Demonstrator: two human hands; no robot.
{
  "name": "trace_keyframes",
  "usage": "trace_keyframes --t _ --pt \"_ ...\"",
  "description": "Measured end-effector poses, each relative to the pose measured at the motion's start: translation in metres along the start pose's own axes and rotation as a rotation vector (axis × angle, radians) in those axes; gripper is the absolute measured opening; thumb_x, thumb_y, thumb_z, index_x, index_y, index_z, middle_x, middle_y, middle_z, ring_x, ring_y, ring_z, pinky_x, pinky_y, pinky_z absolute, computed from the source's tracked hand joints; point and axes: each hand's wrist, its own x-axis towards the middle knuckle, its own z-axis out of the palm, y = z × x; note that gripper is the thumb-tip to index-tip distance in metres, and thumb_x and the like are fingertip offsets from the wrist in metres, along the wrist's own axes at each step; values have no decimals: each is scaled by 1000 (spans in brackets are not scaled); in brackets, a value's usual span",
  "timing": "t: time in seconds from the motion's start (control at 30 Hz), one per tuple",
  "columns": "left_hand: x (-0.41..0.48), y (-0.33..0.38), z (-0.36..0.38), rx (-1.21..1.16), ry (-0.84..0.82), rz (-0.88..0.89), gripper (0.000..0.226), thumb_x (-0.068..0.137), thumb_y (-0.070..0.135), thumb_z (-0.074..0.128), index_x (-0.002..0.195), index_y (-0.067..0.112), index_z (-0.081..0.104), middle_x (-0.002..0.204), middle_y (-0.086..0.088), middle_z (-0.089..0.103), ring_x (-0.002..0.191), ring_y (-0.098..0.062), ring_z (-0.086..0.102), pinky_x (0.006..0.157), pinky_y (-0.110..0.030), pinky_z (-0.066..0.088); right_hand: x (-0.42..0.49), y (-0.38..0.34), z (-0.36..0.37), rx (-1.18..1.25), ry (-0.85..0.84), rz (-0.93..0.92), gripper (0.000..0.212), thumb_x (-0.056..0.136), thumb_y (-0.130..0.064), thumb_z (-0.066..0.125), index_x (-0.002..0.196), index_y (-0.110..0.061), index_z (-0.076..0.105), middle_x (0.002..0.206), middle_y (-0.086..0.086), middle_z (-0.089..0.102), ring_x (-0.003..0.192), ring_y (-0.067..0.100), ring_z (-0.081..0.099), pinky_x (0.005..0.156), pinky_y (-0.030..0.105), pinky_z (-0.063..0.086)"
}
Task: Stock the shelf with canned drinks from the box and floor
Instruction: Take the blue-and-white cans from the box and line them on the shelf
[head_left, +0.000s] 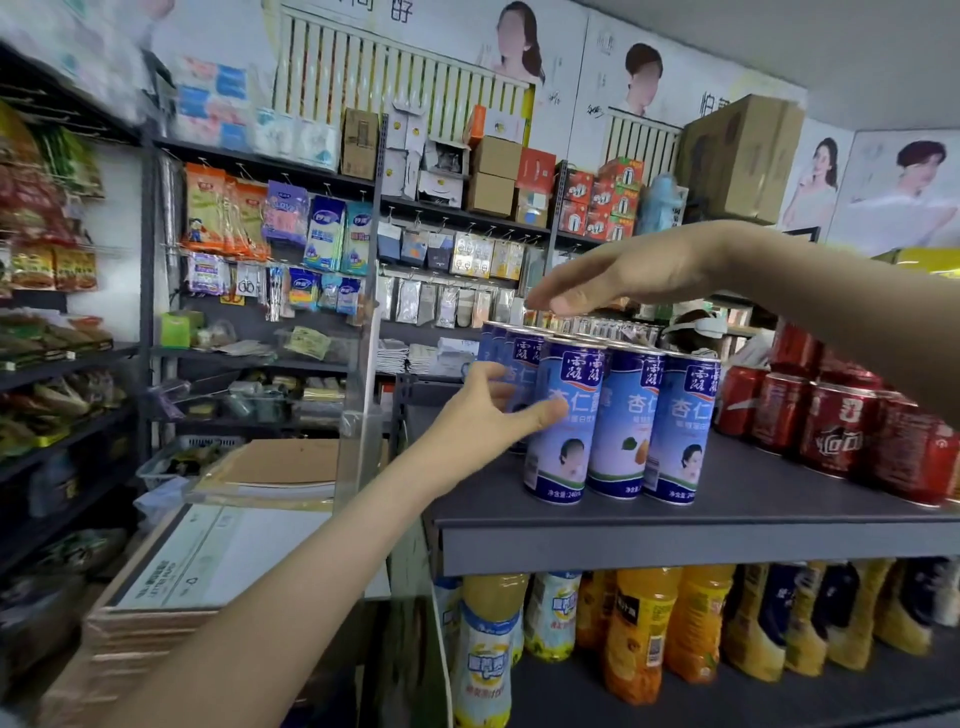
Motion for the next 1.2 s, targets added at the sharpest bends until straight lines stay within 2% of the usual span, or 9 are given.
trace_keyframes --t 0.1,0.17,0.23,0.33,0.5,0.7,0.9,1.1,1.2 --pt "10 -14 -11 -64 167 -7 62 85 56 52 133 19 38 127 2 51 108 -10 49 83 -21 37 17 -6 3 -136 125 62 54 93 -47 44 140 -21 41 136 -9 44 122 11 41 100 27 28" --pt "15 -26 -16 -34 254 -23 48 90 42 56 131 20 43 128 -1 53 106 -12 51 86 -25 38 34 -6 7 -262 91 116 56 93 -49 44 139 -18 42 140 -2 46 124 18 45 107 34 32" --pt "20 -38 -19 -36 225 -14 54 87 30 66 134 23 42 128 1 52 110 -14 51 91 -29 41 50 -8 10 -341 50 152 55 93 -49 45 138 -17 44 140 2 48 125 21 47 109 39 33" --pt "22 -42 -23 -27 114 50 68 81 24 73 138 23 36 120 10 46 111 -8 46 90 -24 37 66 -13 13 -372 36 177 54 94 -46 47 138 -15 45 140 2 49 125 21 48 108 38 33" --pt "31 -51 -28 26 44 93 86 77 32 76 145 24 25 147 -1 37 131 -16 39 99 -27 35 80 -16 13 -387 -3 235 53 92 -37 55 137 -10 45 141 7 48 126 24 46 107 39 32" --pt "39 -55 -28 43 9 77 87 74 34 78 144 23 28 146 0 39 129 -16 43 103 -33 39 85 -8 17 -407 4 261 55 89 -43 58 131 -7 52 140 7 49 128 23 45 109 40 30" --pt "44 -56 -23 92 -112 60 90 69 40 80 142 24 32 133 8 45 122 -12 47 101 -34 42 73 -9 7 -348 -38 260 60 83 -36 66 133 -9 48 142 5 47 130 20 43 108 35 27" --pt "44 -68 -21 125 -156 54 69 57 55 76 117 30 53 116 9 61 107 -8 59 99 -34 46 68 -11 2 -335 -93 277 57 86 -29 62 136 -10 45 144 7 44 130 20 43 106 32 27" --pt "42 -67 -21 143 -122 73 39 78 51 67 110 31 56 114 10 64 105 -4 59 96 -25 45 66 -10 0 -316 -100 274 56 85 -28 62 136 -11 45 144 5 44 130 19 42 101 28 26"
